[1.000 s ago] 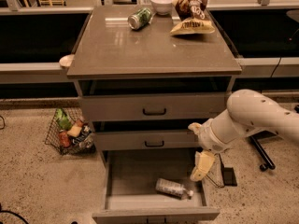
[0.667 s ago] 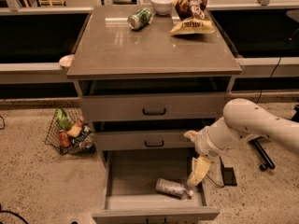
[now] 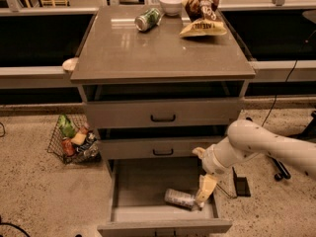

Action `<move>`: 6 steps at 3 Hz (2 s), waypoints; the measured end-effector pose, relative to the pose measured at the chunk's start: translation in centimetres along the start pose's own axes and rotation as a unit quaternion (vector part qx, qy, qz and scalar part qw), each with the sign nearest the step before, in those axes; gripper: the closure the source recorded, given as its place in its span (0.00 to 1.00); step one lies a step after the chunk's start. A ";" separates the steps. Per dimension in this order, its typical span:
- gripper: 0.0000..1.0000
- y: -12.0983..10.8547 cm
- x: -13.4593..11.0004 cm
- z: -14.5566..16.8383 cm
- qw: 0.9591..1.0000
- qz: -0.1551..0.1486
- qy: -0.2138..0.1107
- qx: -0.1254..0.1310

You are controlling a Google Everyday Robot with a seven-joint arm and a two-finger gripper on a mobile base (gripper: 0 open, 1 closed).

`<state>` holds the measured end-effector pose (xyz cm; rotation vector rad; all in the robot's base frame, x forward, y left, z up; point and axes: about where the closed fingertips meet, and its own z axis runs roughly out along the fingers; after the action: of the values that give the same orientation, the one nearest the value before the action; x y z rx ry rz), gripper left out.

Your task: Pick blue plastic bottle from bottom drawer and place on counter

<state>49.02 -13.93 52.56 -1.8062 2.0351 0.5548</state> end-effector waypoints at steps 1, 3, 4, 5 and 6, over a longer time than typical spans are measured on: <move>0.00 -1.3 3.1 4.3 1.000 -0.002 -0.025 0.008; 0.00 -2.0 7.9 13.2 0.997 0.003 -0.079 -0.012; 0.00 -2.3 8.7 14.1 0.997 0.010 -0.076 -0.014; 0.00 -3.6 11.7 16.9 0.998 0.023 -0.063 -0.014; 0.00 -5.3 14.8 19.9 0.998 0.031 -0.053 -0.013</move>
Offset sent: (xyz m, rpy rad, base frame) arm 0.0189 -0.0100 -0.1655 0.1445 -0.0127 0.0069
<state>52.76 -16.81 27.64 -1.6960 2.0267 0.6821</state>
